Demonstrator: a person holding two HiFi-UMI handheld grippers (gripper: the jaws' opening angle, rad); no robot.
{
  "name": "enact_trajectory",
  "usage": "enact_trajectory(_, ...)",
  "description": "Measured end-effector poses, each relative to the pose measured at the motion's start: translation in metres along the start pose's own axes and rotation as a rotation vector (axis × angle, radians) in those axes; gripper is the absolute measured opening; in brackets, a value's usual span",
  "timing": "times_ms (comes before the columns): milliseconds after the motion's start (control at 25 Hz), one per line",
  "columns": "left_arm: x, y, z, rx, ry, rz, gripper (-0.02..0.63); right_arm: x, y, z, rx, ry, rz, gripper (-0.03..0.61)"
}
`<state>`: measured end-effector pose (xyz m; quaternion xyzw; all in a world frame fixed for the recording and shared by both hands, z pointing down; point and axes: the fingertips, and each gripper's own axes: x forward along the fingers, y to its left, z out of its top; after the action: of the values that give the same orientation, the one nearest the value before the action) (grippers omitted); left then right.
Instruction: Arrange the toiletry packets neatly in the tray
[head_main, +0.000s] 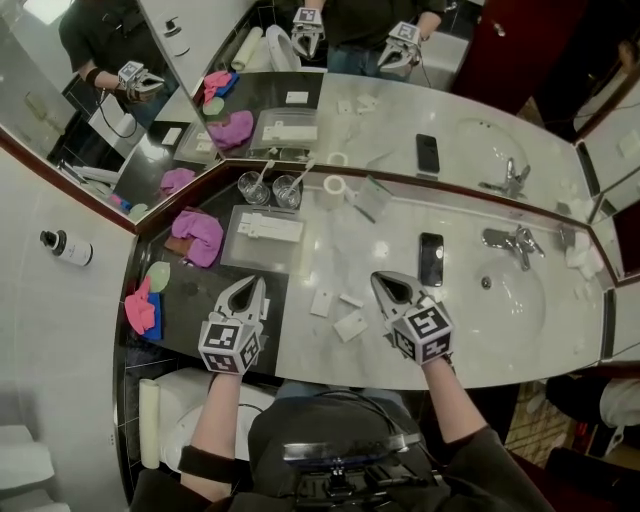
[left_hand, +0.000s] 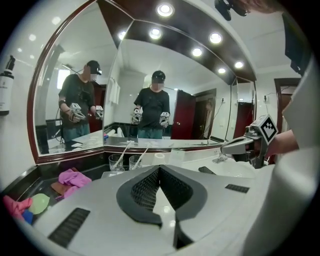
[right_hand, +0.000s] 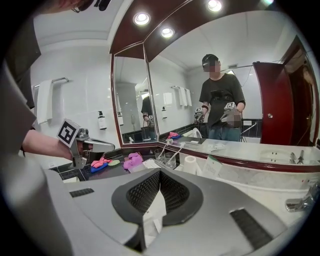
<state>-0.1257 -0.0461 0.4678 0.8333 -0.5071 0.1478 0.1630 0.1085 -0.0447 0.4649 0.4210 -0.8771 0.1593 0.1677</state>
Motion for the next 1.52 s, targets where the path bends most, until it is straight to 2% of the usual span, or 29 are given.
enact_trajectory(80, 0.010, 0.007, -0.006, -0.003, 0.037, 0.013, 0.005, 0.002, 0.002, 0.002, -0.018, 0.010, 0.007, 0.015)
enact_trajectory(160, 0.023, 0.017, -0.012, -0.005, 0.080, 0.021, 0.050, 0.007, 0.000, 0.000, -0.024, 0.020, 0.010, 0.015)
enact_trajectory(320, 0.054, 0.045, -0.022, 0.012, 0.171, 0.044, 0.099, 0.027, 0.007, 0.001, -0.031, 0.052, 0.044, 0.015)
enact_trajectory(440, 0.082, 0.070, -0.031, 0.023, 0.249, 0.057, 0.170, 0.046, 0.010, 0.000, -0.074, 0.081, 0.058, 0.015)
enact_trajectory(680, 0.138, 0.115, -0.060, 0.056, 0.402, 0.068, 0.235, 0.084, 0.022, -0.006, -0.164, 0.141, 0.088, 0.015)
enact_trajectory(840, 0.167, 0.127, -0.072, 0.074, 0.492, 0.055, 0.238, 0.106, 0.029, -0.012, -0.178, 0.159, 0.115, 0.015)
enact_trajectory(920, 0.178, 0.138, -0.076, 0.087, 0.526, 0.076, 0.238, 0.114, 0.031, -0.016, -0.174, 0.160, 0.124, 0.015)
enact_trajectory(1120, 0.200, 0.154, -0.091, 0.134, 0.591, 0.097, 0.238, 0.124, 0.031, -0.025, -0.149, 0.157, 0.128, 0.015)
enact_trajectory(1320, 0.206, 0.158, -0.103, 0.129, 0.633, 0.091, 0.236, 0.120, 0.028, -0.035, -0.112, 0.162, 0.112, 0.015)
enact_trajectory(1360, 0.206, 0.158, -0.103, 0.128, 0.631, 0.092, 0.229, 0.118, 0.027, -0.037, -0.108, 0.163, 0.109, 0.015)
enact_trajectory(1400, 0.205, 0.158, -0.103, 0.128, 0.628, 0.094, 0.194, 0.117, 0.026, -0.039, -0.103, 0.164, 0.107, 0.015)
enact_trajectory(1440, 0.205, 0.157, -0.103, 0.134, 0.625, 0.099, 0.121, 0.115, 0.025, -0.040, -0.100, 0.164, 0.105, 0.015)
enact_trajectory(1520, 0.202, 0.157, -0.103, 0.148, 0.622, 0.108, 0.112, 0.112, 0.024, -0.041, -0.096, 0.163, 0.100, 0.015)
